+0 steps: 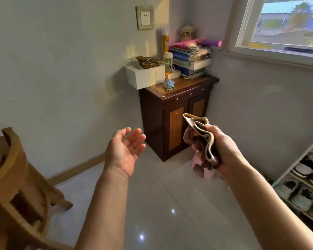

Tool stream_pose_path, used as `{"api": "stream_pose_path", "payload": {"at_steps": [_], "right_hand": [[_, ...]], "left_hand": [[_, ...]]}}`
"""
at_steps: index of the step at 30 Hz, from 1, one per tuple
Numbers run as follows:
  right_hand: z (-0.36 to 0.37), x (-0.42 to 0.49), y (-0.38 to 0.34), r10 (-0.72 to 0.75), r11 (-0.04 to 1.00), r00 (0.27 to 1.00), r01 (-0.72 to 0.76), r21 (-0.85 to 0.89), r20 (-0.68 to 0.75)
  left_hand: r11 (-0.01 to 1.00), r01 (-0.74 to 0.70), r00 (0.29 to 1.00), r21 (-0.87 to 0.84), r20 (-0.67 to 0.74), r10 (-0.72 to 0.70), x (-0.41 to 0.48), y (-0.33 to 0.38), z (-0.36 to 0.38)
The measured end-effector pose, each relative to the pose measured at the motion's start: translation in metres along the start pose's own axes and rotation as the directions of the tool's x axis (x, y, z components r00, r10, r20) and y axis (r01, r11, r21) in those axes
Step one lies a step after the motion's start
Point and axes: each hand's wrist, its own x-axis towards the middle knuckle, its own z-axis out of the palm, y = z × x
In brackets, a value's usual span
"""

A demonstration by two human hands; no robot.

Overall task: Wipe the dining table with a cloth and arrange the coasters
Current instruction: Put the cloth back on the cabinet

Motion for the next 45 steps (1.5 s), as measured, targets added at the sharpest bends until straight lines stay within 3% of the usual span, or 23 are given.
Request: {"api": "stream_pose_path", "payload": {"at_steps": [8, 18, 22, 26, 32, 36, 40, 42, 45], "right_hand": [[0.017, 0.176, -0.060, 0.046, 0.996, 0.994, -0.038, -0.078, 0.102], [0.079, 0.380, -0.067, 0.183, 0.983, 0.965, -0.182, -0.026, 0.187], [0.116, 0.472, -0.068, 0.230, 0.971, 0.963, -0.236, 0.026, 0.143], [0.151, 0.554, -0.069, 0.258, 0.966, 0.964, -0.259, -0.008, -0.070], [0.184, 0.664, -0.057, 0.140, 0.950, 0.964, -0.195, -0.244, -0.225], [0.189, 0.707, -0.046, 0.021, 0.876, 0.974, -0.126, -0.465, -0.226], [0.190, 0.724, -0.037, 0.038, 0.712, 0.981, -0.159, -0.683, -0.189], [0.193, 0.720, -0.035, -0.022, 0.660, 0.983, -0.123, -0.741, -0.183], [0.201, 0.701, -0.038, -0.089, 0.692, 0.987, -0.038, -0.720, -0.137]], "left_hand": [[0.998, -0.050, 0.998, -0.036, -0.051, 0.048, 0.134, 0.002, 0.092], [0.999, 0.002, 0.992, -0.045, -0.128, -0.007, 0.317, 0.016, 0.130], [0.997, 0.065, 0.991, -0.033, -0.117, -0.069, 0.404, 0.028, 0.150], [0.994, 0.110, 0.985, -0.021, -0.130, -0.112, 0.487, 0.046, 0.160], [0.985, 0.168, 0.976, 0.023, -0.142, -0.163, 0.588, 0.056, 0.168], [0.979, 0.199, 0.969, 0.041, -0.158, -0.190, 0.622, 0.054, 0.164], [0.978, 0.204, 0.964, 0.050, -0.184, -0.191, 0.640, 0.055, 0.157], [0.978, 0.204, 0.963, 0.045, -0.191, -0.192, 0.641, 0.054, 0.156], [0.979, 0.201, 0.965, 0.025, -0.178, -0.193, 0.630, 0.052, 0.159]]}}
